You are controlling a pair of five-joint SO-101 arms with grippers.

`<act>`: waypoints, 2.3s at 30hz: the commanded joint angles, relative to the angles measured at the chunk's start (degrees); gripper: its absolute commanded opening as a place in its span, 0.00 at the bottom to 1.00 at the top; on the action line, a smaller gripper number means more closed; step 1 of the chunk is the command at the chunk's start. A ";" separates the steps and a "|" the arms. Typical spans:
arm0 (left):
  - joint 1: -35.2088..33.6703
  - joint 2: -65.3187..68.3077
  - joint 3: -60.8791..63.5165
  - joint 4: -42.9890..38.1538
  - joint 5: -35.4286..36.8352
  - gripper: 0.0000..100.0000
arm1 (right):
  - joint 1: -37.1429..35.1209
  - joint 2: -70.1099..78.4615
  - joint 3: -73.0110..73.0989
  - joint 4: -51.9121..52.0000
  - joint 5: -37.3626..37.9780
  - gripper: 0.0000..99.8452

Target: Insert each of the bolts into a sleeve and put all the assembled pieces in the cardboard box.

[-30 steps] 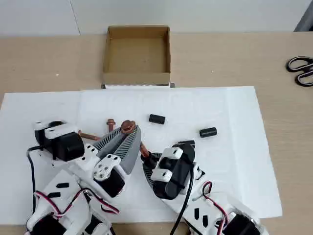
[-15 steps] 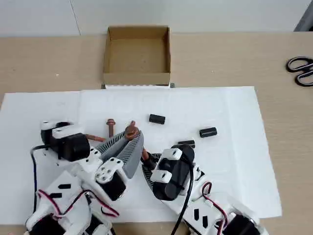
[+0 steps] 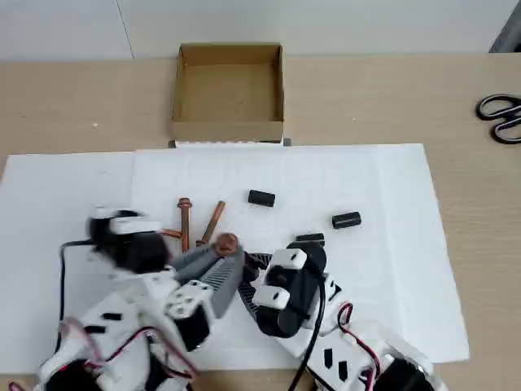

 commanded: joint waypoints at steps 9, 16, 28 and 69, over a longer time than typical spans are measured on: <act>2.99 -0.44 3.47 0.09 0.26 0.00 | -0.13 0.48 -0.44 -2.59 0.44 0.00; 2.73 -0.44 3.03 0.18 0.18 0.01 | -0.13 0.40 -0.44 -2.59 0.44 0.00; -1.23 -0.09 0.92 6.15 -0.44 0.19 | -0.13 0.40 -0.44 -2.42 0.44 0.00; -46.95 -0.44 17.10 -5.80 -29.54 0.01 | 20.26 0.48 3.60 5.14 0.00 0.00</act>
